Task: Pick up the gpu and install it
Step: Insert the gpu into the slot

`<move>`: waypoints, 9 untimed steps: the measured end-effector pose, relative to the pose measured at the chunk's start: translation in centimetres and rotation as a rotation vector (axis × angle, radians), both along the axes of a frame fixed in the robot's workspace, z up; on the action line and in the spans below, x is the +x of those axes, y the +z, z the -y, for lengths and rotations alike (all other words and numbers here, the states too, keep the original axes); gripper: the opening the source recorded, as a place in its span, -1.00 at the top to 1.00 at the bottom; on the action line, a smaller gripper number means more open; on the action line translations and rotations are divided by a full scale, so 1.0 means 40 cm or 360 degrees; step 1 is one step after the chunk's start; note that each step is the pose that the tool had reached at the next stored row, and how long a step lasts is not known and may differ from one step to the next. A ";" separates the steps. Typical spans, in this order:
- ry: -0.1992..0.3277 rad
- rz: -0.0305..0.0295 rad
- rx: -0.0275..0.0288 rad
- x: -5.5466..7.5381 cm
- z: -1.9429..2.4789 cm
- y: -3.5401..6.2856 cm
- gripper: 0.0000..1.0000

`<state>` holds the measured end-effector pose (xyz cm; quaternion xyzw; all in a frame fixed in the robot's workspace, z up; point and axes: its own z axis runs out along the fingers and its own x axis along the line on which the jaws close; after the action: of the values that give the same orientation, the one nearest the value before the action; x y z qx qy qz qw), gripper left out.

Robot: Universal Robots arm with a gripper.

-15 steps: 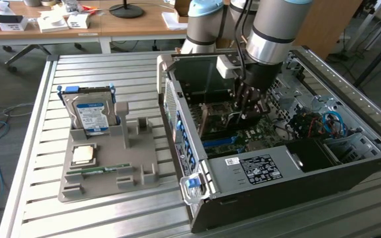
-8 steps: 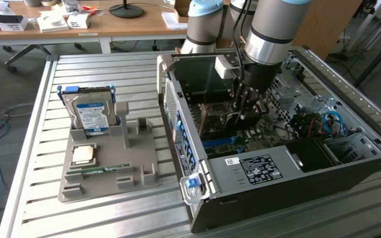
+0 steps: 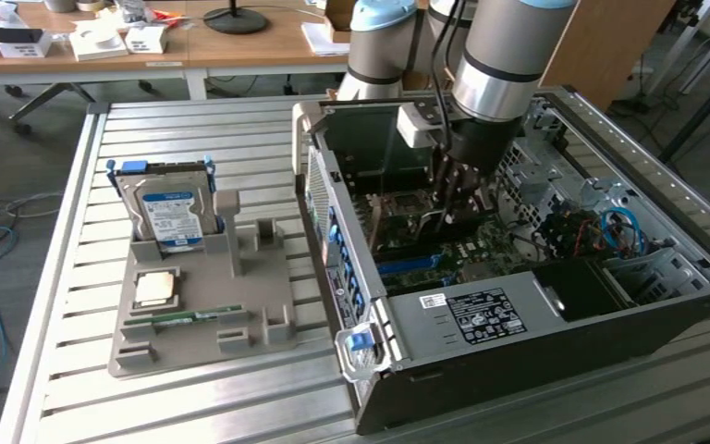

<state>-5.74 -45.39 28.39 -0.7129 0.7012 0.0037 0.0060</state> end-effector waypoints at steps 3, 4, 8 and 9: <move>0.0000 0.00001 -0.00001 -0.001 0.000 0.000 0.48; 0.0000 0.00001 0.00000 -0.001 0.000 0.000 0.48; 0.0000 0.00001 -0.00001 -0.003 0.000 0.000 0.48; 0.0000 0.00001 -0.00001 -0.004 0.000 0.000 0.48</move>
<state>-5.89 -45.40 28.37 -0.7129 0.7013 0.0037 0.0060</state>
